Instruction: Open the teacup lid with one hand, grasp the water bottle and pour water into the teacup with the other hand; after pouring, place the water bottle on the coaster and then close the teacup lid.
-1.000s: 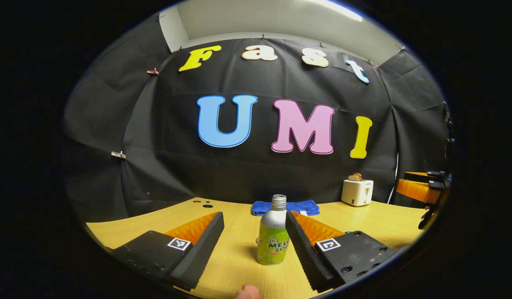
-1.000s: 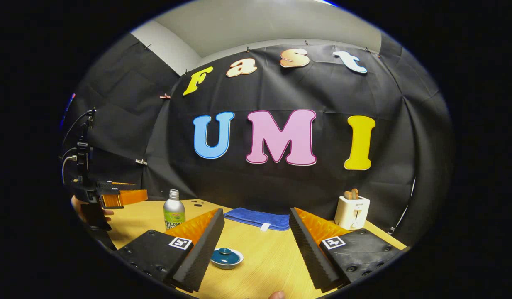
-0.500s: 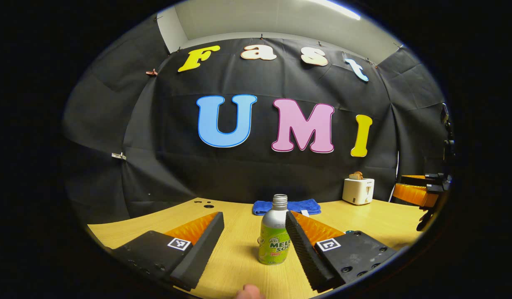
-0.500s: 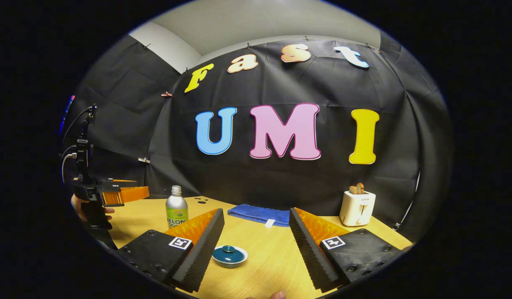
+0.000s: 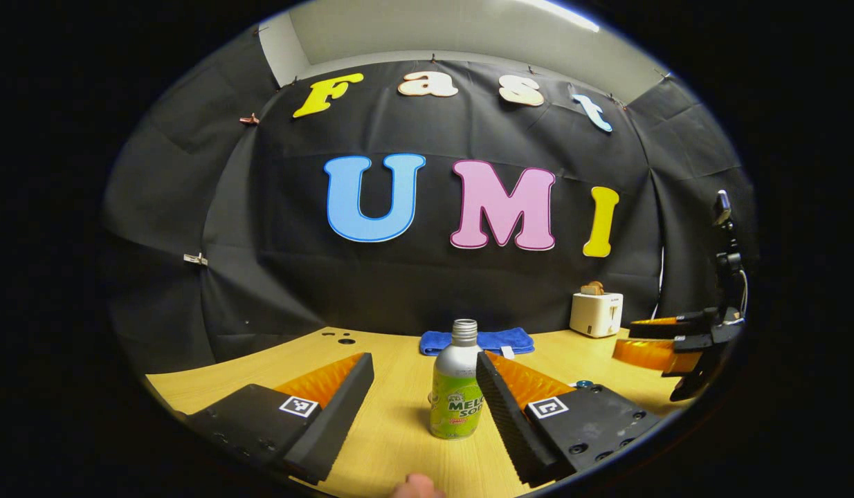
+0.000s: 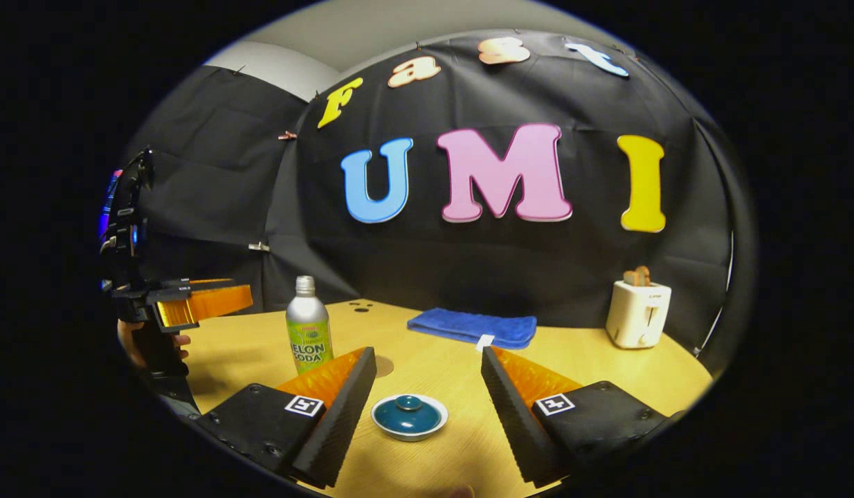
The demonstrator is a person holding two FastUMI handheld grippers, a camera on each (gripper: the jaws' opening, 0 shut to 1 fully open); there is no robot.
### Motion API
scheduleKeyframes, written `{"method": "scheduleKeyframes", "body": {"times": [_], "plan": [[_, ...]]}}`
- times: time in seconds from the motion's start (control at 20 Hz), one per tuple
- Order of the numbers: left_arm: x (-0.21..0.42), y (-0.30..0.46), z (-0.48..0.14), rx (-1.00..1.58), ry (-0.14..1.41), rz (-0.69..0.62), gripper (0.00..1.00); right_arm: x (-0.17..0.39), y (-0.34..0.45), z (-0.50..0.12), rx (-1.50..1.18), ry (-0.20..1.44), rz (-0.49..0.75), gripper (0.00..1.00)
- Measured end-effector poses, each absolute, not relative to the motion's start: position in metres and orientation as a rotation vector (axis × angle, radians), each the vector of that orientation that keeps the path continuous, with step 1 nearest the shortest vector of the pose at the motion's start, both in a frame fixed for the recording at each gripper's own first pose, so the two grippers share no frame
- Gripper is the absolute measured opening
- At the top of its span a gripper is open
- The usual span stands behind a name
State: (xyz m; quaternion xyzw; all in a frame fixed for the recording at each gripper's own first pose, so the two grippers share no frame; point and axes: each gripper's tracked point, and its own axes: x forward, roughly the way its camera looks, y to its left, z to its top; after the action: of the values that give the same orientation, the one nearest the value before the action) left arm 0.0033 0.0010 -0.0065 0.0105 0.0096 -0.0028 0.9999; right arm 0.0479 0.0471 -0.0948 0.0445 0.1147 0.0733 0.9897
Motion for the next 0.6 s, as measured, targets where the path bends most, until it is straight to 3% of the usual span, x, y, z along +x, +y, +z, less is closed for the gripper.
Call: {"method": "scheduleKeyframes", "body": {"times": [0.3, 0.35, 0.6], "plan": [[0.004, 0.006, -0.006, 0.025, 0.016, 0.006, 0.94, 0.06, 0.051, -0.132, 0.082, 0.339, 0.165, 0.91], [0.004, 0.006, -0.005, 0.025, 0.016, 0.005, 0.9, 0.061, 0.052, -0.139, 0.082, 0.356, 0.169, 0.89], [0.004, 0.008, -0.007, 0.026, 0.019, 0.006, 0.94, 0.064, 0.053, -0.163, 0.106, 0.438, 0.17, 0.86]]}}
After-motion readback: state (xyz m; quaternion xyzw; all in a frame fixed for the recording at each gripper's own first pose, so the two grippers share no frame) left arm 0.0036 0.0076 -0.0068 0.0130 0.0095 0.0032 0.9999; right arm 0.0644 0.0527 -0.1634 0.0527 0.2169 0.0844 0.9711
